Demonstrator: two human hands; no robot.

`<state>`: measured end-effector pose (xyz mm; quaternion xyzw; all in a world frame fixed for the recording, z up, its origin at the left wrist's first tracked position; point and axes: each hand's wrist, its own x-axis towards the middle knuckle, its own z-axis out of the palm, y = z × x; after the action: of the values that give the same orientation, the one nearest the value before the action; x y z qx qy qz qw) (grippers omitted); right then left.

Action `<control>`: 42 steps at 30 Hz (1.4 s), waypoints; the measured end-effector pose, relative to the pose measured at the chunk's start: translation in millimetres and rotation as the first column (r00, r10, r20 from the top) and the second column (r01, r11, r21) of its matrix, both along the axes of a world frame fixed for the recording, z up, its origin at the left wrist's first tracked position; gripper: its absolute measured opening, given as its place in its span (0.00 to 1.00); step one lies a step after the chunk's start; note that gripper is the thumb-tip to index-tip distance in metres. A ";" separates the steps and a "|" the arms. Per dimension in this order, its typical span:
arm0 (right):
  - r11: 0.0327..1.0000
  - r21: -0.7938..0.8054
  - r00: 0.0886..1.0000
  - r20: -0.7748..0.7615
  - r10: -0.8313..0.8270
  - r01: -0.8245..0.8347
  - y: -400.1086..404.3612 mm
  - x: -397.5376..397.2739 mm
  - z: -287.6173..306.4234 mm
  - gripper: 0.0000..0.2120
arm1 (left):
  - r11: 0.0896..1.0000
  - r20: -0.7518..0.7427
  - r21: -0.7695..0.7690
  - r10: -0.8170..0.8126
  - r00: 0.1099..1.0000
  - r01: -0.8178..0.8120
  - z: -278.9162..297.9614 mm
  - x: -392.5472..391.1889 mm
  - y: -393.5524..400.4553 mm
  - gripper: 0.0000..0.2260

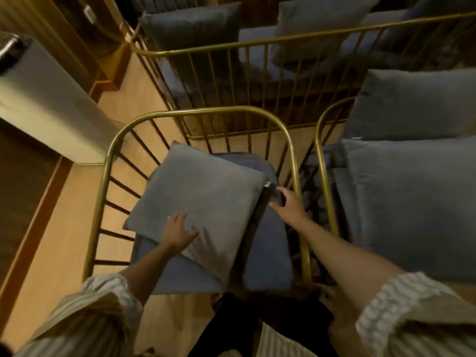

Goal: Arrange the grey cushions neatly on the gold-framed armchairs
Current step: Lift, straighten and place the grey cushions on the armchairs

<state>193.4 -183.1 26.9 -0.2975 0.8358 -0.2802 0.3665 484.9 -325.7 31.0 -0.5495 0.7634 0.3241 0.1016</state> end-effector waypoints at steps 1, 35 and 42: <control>1.000 0.016 0.999 0.041 -0.010 0.009 -11.7 17.8 -4.8 0.29 | 1.000 0.012 -0.009 0.012 1.000 -0.012 -0.5 18.5 -14.3 0.33; 0.782 0.039 0.574 0.657 -0.490 0.623 -89.3 115.4 -188.3 0.52 | 0.860 0.027 0.261 0.448 0.894 -0.439 -148.1 58.2 -237.4 0.66; 0.847 0.029 0.638 0.644 -0.421 0.530 -55.2 89.5 -167.7 0.54 | 0.740 -0.044 0.380 0.614 0.788 -0.555 -119.5 81.7 -171.1 0.48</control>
<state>283.0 -238.3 -140.8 0.0160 0.6868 -0.5168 0.5109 566.6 -496.8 -88.5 -0.7058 0.4876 0.5133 0.0254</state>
